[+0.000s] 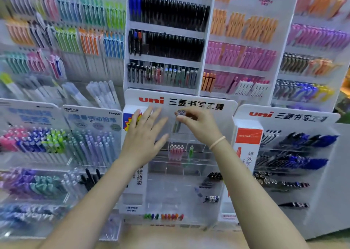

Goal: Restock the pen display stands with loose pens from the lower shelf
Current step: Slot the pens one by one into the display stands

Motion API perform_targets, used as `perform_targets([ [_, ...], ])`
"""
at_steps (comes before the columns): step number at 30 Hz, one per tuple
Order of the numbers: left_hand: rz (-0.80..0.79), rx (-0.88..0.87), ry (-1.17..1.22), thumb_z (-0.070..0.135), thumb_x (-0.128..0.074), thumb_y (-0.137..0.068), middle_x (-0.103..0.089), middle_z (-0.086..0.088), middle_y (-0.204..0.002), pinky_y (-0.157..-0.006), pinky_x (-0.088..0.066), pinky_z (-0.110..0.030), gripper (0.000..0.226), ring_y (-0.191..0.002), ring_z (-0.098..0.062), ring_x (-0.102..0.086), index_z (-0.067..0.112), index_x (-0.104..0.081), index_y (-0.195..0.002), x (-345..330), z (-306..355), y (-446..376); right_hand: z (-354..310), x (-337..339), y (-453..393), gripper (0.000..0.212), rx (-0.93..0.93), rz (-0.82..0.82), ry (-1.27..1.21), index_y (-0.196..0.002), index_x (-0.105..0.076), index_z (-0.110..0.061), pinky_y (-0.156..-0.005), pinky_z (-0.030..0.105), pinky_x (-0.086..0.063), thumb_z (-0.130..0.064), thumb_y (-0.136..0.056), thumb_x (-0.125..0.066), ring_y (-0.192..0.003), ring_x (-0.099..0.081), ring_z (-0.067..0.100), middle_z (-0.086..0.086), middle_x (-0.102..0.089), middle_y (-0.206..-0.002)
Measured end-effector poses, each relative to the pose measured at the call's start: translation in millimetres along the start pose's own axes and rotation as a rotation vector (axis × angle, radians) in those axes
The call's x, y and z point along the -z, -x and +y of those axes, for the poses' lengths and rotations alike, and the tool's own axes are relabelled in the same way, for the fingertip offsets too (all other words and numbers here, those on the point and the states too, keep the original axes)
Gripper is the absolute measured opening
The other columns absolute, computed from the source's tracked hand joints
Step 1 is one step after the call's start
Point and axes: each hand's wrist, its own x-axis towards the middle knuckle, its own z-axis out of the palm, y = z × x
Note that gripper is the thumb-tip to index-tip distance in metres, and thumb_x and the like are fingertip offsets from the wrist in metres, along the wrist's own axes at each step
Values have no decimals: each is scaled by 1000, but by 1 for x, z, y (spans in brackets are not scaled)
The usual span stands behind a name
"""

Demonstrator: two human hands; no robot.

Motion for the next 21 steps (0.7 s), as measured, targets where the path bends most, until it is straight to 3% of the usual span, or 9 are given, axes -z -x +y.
perform_targets([
  [3, 40, -23, -11, 49, -33, -99, -37, -9, -159, -121, -7, -50, 58, -149, -29, -28, 18, -53, -144, -4, -4, -1, 1, -4, -2, 16, -16, -48, 6, -104, -75, -9, -80, 23, -52, -16, -91, -71, -86, -67, 17, 0, -73, -89],
  [8, 113, -54, -31, 45, -37, -100, -41, -12, -156, -120, -11, -51, 55, -147, -30, -30, 17, -54, -143, -9, -6, -1, 0, -3, -3, 16, -24, -85, 58, -104, -75, -9, -67, 6, -41, -17, -92, -69, -69, -56, -10, -16, -64, -78],
  [10, 130, -61, -37, 45, -37, -100, -43, -12, -155, -119, -12, -52, 55, -146, -31, -32, 17, -54, -144, -11, -6, -1, 2, -6, -2, 16, -25, -125, 117, -93, -75, -5, -63, 13, -41, -19, -92, -69, -64, -54, -2, -4, -65, -71],
  [12, 131, -65, -40, 45, -36, -100, -45, -11, -153, -120, -12, -52, 55, -146, -31, -33, 17, -53, -144, -12, -7, -1, 2, -10, 0, 25, -21, -159, 180, -79, -68, 1, -63, 30, -44, -20, -93, -68, -62, -51, 14, 12, -63, -68],
  [15, 130, -70, -32, 45, -36, -100, -49, -10, -151, -120, -12, -52, 55, -145, -32, -35, 17, -53, -144, -12, -8, 0, 0, -7, -2, 32, -32, -164, 207, -70, -63, 0, -61, 34, -41, -23, -91, -70, -60, -46, 15, 13, -60, -64],
  [18, 130, -65, -9, 47, -34, -100, -53, -7, -147, -119, -11, -53, 57, -145, -34, -34, 18, -50, -147, -11, -6, 1, -2, 5, 0, 23, -67, -174, 161, -82, -71, -4, -65, 33, -47, -26, -90, -72, -64, -55, 16, 6, -64, -68],
  [21, 126, -68, 12, 50, -33, -100, -58, -4, -143, -118, -13, -59, 59, -145, -38, -32, 26, -36, -154, -9, -2, 0, -6, 15, 4, 17, -79, -213, 76, -110, -70, -19, -85, 34, -56, -23, -95, -65, -85, -69, 17, 7, -73, -89],
])
